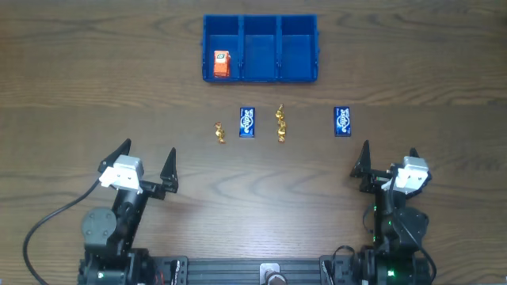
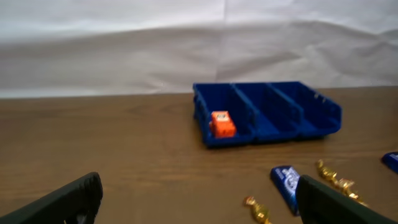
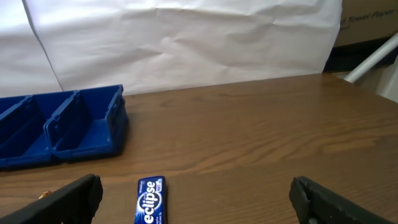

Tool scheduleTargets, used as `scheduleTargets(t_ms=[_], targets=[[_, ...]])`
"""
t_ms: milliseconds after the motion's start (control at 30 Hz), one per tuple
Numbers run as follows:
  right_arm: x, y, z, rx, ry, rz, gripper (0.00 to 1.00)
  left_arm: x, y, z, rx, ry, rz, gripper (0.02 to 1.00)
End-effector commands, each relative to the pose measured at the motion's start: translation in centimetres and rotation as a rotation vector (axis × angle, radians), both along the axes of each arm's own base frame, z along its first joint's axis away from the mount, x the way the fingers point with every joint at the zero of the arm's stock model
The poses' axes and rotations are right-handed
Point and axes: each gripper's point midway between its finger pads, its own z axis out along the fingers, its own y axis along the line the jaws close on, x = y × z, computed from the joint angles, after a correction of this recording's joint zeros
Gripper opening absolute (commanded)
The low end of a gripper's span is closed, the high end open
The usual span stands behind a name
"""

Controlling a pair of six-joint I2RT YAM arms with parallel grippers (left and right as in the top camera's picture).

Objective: Sort Candies Into Trays

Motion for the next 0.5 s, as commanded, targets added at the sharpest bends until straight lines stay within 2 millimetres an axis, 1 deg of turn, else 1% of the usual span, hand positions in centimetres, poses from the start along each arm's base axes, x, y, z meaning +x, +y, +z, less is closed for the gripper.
scheduleTargets(t_ms=[33,100,133,167,233,500], targets=[[-0.1,-0.1,0.0,0.001,-0.001,-0.002,1.0,0.0,0.9,-2.2,0.017,0.028,0.029,0.998],[-0.1,-0.1,0.0,0.001,-0.001,-0.002,1.0,0.0,1.3,-3.4,0.018,0.076,0.047,0.998],[-0.1,-0.1,0.0,0.001,-0.001,-0.002,1.0,0.0,1.5,-3.5,0.018,0.081,0.056,0.998],[-0.1,-0.1,0.0,0.001,-0.001,-0.002,1.0,0.0,1.8,-3.5,0.018,0.08,0.068,0.965],[-0.1,-0.1,0.0,0.001,-0.001,-0.002,1.0,0.0,1.8,-3.5,0.018,0.08,0.067,0.998],[-0.1,-0.1,0.0,0.001,-0.001,-0.002,1.0,0.0,1.8,-3.5,0.018,0.08,0.067,0.998]])
